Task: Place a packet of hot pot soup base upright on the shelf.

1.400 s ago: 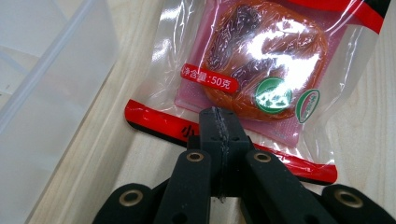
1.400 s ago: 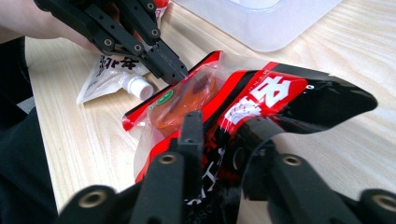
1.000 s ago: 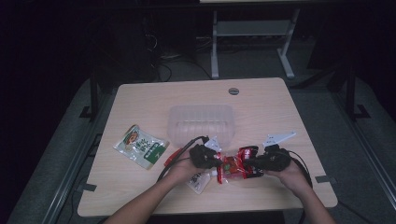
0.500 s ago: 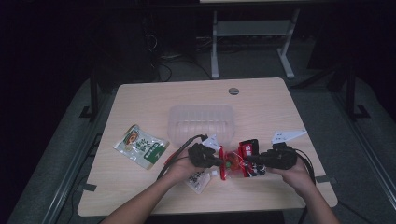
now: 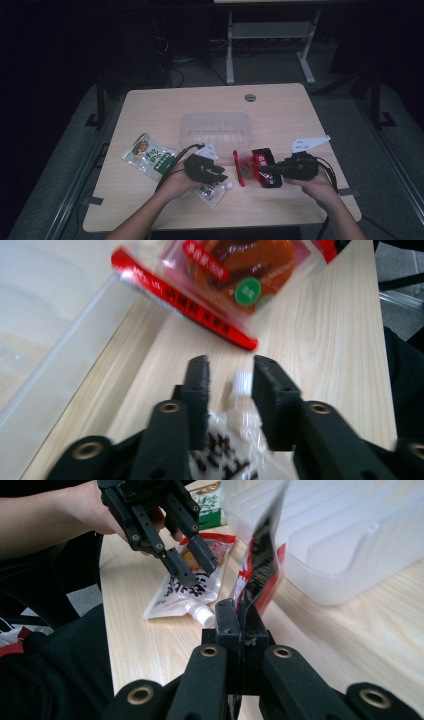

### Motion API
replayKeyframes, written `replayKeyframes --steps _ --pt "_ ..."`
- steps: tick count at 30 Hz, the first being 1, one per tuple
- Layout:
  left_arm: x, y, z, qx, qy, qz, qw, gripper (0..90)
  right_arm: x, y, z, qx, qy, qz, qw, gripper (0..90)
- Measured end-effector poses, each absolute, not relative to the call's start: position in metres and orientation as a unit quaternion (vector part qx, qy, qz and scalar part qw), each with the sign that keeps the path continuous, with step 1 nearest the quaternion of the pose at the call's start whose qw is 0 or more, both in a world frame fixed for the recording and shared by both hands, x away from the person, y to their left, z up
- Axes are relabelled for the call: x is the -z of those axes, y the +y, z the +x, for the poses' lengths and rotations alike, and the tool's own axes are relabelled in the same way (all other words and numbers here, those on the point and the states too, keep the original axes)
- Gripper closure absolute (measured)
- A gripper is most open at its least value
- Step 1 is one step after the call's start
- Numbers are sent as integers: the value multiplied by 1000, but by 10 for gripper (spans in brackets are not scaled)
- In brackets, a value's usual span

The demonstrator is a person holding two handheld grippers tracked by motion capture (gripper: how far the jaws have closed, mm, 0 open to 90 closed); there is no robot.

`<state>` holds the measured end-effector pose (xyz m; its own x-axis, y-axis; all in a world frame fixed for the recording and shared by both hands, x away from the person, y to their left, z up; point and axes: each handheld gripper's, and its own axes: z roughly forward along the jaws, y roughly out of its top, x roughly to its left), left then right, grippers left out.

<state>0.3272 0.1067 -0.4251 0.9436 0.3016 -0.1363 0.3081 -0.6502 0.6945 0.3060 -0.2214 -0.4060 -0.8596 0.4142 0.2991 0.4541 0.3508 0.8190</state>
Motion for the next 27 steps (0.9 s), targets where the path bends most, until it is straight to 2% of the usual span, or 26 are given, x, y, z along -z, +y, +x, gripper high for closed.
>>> replayKeyframes --steps 6,11,21,27 --pt "421 131 311 -13 188 905 382 494 398 -217 310 520 -818 -246 21 900" --pt "422 157 294 -31 210 902 376 419 388 -211 316 530 -815 -233 14 900" --pt "423 197 268 -54 252 891 373 313 367 -205 338 537 -810 -235 -14 900" --pt "425 208 260 -55 265 888 373 287 354 -204 348 545 -803 -239 -27 900"
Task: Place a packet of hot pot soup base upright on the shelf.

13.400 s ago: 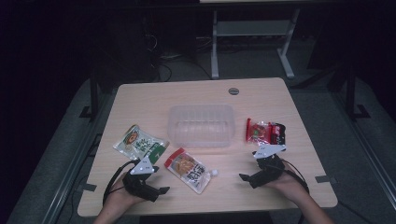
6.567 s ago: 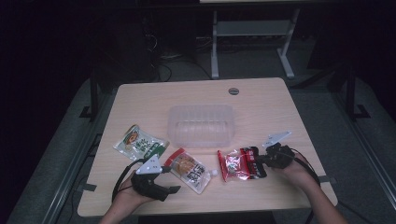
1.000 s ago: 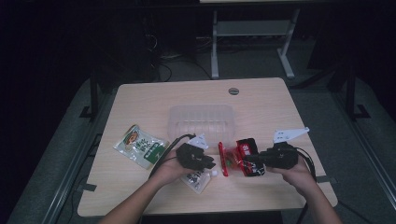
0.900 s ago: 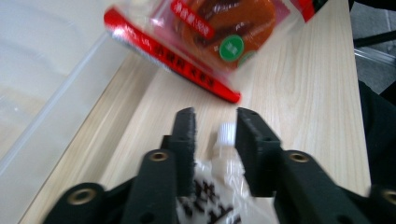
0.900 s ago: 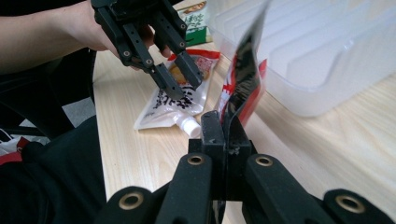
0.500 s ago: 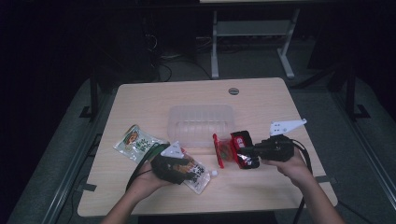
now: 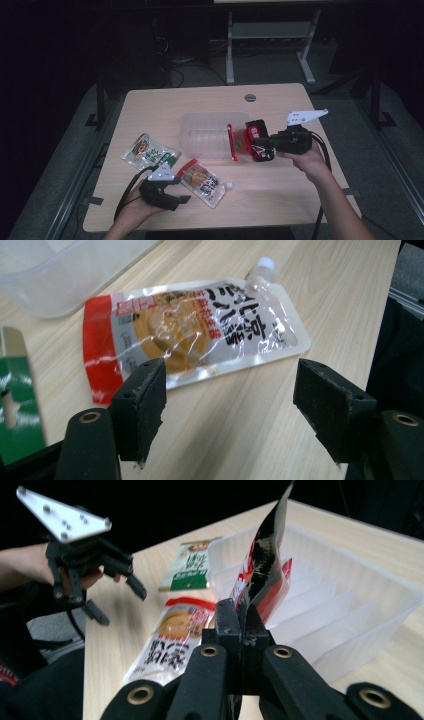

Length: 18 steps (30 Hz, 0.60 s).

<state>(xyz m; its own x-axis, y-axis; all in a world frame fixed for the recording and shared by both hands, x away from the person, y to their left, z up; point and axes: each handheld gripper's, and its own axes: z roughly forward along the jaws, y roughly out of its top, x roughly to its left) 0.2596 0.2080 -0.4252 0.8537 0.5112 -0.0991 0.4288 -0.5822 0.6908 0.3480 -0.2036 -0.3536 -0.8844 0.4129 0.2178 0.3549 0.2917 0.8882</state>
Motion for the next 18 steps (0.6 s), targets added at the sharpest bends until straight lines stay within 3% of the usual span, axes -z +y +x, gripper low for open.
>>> replayKeyframes --steps 18 --pt "428 211 263 -61 264 888 371 288 334 -198 383 -542 797 256 73 900"
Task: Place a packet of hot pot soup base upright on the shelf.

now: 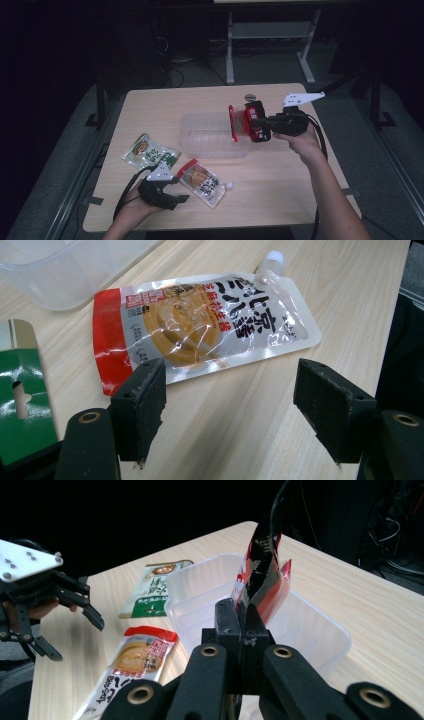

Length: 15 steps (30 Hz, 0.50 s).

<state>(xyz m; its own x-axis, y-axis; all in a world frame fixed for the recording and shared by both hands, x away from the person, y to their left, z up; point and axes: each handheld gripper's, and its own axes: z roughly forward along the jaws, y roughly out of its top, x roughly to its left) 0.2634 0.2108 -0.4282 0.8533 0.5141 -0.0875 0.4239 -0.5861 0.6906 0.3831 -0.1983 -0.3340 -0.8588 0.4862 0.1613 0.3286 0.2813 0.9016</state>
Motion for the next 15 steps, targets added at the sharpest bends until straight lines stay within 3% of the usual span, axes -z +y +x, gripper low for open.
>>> replayKeyframes --steps 15 --pt "431 210 265 -60 263 888 372 288 348 -212 381 -525 801 277 79 900"
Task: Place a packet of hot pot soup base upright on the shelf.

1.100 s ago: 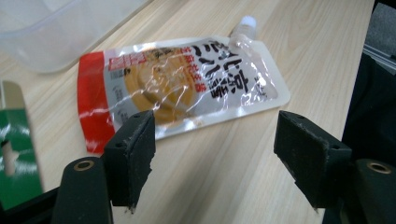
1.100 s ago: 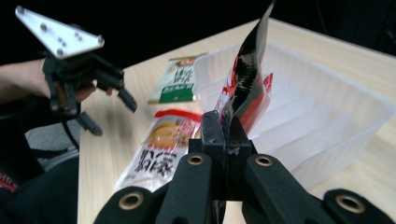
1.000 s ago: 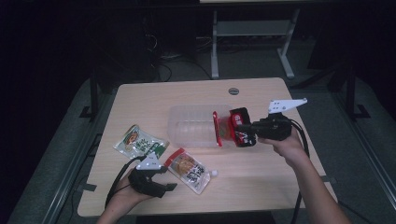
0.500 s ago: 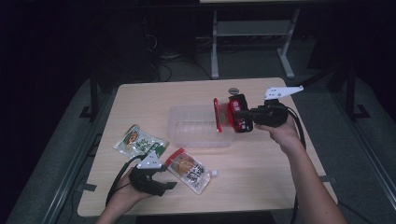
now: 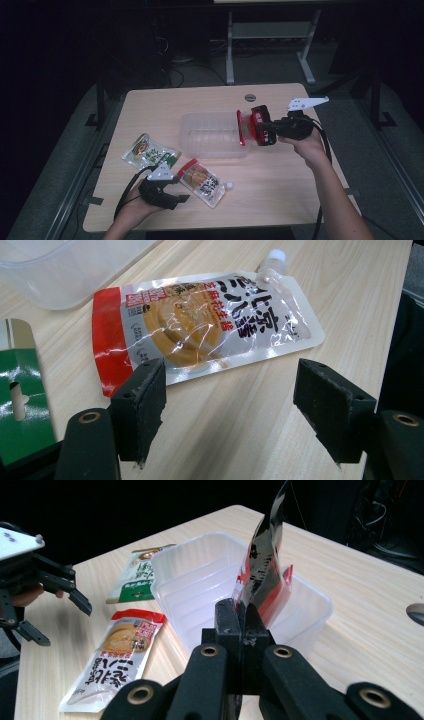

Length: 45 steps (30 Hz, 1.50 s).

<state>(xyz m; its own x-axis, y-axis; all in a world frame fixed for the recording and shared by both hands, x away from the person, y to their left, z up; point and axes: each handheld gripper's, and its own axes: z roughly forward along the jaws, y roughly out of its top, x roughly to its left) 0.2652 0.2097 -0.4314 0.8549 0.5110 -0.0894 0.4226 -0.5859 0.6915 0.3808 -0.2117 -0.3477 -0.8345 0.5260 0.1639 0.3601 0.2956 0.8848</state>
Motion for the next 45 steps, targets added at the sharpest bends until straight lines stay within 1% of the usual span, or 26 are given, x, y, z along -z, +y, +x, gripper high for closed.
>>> replayKeyframes --steps 21,45 --pt "433 210 266 -59 266 888 370 288 364 -197 387 -499 815 284 75 900" --pt "437 228 248 -64 293 884 358 288 387 -179 416 -475 825 299 67 895"
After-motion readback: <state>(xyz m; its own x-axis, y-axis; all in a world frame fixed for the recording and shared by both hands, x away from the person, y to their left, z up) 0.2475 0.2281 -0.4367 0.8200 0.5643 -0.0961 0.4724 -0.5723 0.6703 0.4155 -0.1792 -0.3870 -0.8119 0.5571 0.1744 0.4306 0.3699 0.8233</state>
